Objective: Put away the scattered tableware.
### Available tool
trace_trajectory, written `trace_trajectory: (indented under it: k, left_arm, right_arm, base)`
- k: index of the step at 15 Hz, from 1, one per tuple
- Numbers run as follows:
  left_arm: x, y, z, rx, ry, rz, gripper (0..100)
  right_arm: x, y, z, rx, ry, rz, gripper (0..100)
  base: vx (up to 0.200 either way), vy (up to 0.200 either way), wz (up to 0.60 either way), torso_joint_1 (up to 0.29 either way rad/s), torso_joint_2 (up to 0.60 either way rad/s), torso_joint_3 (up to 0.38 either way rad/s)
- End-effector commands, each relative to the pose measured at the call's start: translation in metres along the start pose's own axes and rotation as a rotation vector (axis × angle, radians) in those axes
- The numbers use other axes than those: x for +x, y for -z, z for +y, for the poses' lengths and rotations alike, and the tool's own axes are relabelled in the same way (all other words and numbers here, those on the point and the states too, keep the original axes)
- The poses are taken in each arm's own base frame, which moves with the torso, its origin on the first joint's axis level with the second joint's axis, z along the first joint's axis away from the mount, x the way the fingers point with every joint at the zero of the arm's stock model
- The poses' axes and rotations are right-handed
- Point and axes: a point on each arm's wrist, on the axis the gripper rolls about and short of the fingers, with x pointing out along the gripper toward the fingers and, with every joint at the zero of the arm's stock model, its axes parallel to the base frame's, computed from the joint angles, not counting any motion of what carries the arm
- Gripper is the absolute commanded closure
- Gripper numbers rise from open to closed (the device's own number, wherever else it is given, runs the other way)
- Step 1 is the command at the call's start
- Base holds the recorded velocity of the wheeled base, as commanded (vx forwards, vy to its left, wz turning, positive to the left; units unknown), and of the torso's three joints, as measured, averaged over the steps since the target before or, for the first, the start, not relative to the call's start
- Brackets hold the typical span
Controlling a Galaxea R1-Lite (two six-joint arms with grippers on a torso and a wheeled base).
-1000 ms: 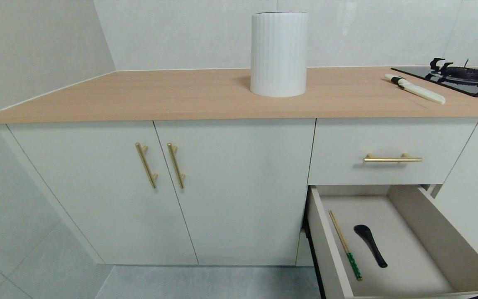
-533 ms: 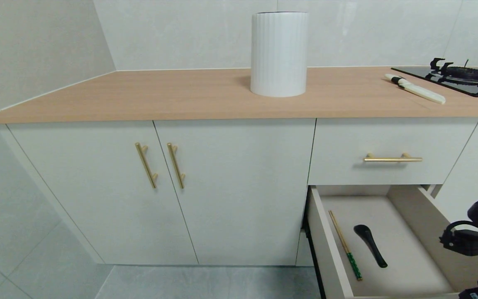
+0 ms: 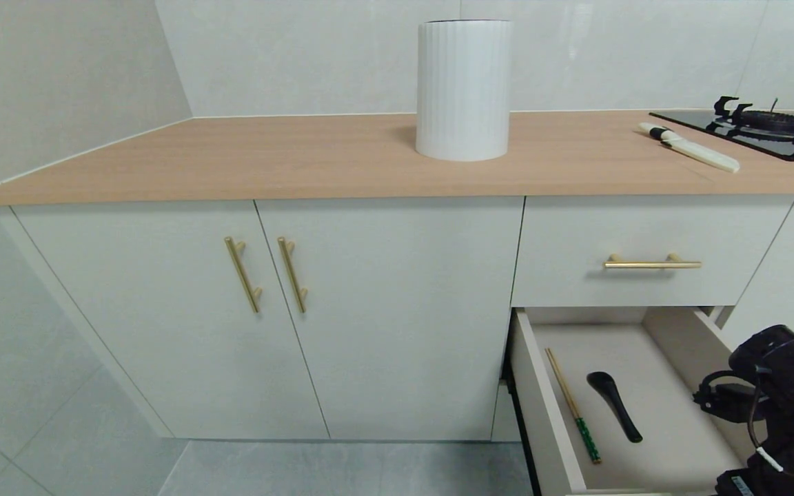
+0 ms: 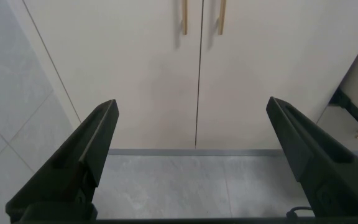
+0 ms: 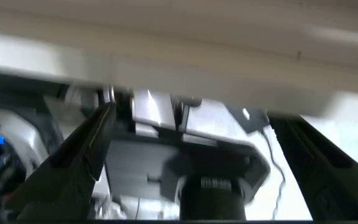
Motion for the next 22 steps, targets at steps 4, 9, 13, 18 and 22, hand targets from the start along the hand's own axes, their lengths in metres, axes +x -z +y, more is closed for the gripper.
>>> trace_trajectory:
  k: [4, 9, 13, 18, 22]
  left_arm:
    - [0.0, 0.0, 0.0, 0.0, -0.001, 0.0, 0]
    - [0.0, 0.0, 0.0, 0.0, -0.001, 0.0, 0]
    - [0.0, 0.0, 0.0, 0.0, -0.001, 0.0, 0]
    - [0.0, 0.0, 0.0, 0.0, -0.001, 0.001, 0]
    - [0.0, 0.0, 0.0, 0.0, -0.001, 0.0, 0]
  right_arm:
    - [-0.002, 0.003, -0.001, -0.003, 0.007, -0.115, 0]
    - [0.01, -0.008, -0.001, -0.005, 0.007, -0.308, 0]
    - [0.023, -0.02, -0.002, 0.035, 0.051, -0.386, 0]
    - [0.051, -0.049, -0.002, 0.071, 0.075, -0.524, 0]
    - [0.061, -0.068, -0.001, 0.085, 0.088, -0.641, 0]
  base:
    - [0.0, 0.0, 0.0, 0.0, 0.0, 0.0]
    - [0.0, 0.0, 0.0, 0.0, 0.0, 0.0]
    - [0.0, 0.0, 0.0, 0.0, 0.0, 0.0]
    - [0.0, 0.0, 0.0, 0.0, 0.0, 0.0]
    - [0.0, 0.0, 0.0, 0.0, 0.0, 0.0]
